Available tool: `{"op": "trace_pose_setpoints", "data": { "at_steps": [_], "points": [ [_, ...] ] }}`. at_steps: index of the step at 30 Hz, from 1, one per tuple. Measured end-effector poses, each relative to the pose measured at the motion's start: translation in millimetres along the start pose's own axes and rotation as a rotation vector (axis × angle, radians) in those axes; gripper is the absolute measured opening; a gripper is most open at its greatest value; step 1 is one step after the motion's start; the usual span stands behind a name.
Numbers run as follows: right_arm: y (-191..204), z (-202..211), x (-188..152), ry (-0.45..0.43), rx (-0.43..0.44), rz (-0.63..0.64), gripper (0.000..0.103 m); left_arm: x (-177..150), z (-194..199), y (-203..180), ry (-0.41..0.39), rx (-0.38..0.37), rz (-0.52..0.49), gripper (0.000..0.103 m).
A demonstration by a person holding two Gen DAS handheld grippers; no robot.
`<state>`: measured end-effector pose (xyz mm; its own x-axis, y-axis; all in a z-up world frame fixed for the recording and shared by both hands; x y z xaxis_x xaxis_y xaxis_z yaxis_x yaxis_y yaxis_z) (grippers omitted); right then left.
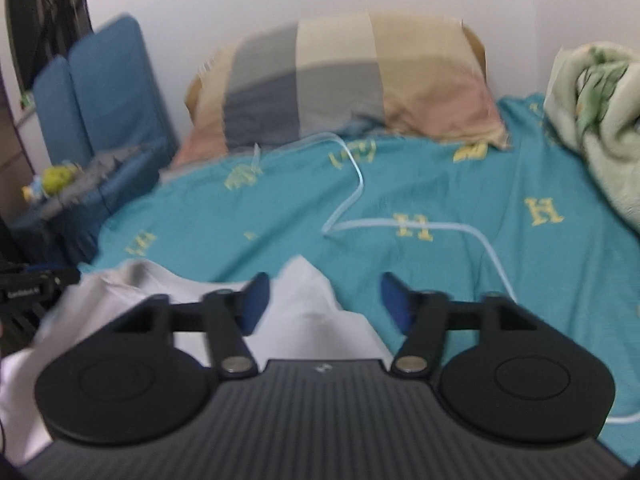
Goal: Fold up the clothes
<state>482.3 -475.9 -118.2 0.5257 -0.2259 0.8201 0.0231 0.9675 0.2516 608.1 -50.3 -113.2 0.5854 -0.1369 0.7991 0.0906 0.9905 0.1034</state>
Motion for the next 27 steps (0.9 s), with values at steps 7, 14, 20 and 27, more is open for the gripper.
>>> {"op": "trace_pose_setpoints", "data": {
  "at_steps": [7,14,20,27],
  "points": [
    [22.3,121.7,-22.0,-0.007,-0.016,-0.022,0.065,-12.3,141.1,-27.6,-0.034,-0.023,-0.004,0.049],
    [38.1,244.4,-67.3,-0.024,-0.048,-0.022,0.065,-48.1,273.7,-65.8,-0.087,-0.059,-0.014,0.051],
    [38.6,331.9,-113.3,-0.002,-0.068,-0.087,0.065,-109.0,355.9,-92.0,-0.061,-0.107,0.026,0.054],
    [28.3,402.5,-156.3,0.022,-0.08,-0.205,0.065,-209.8,403.9,-135.0,0.033,-0.206,0.021,0.054]
  ]
}}
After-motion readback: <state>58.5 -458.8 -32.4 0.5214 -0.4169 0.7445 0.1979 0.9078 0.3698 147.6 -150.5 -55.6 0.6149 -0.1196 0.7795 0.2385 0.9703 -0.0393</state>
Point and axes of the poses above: each gripper's, at about its wrist camera, not at the fingertips, and z roughly against the way its jaws point, y to its left, x to its top, the point moved 3 cm from there along -z, roughly the way its jaws point, and after that the axes turned 1 degree about -z, right-handed, at the moved point
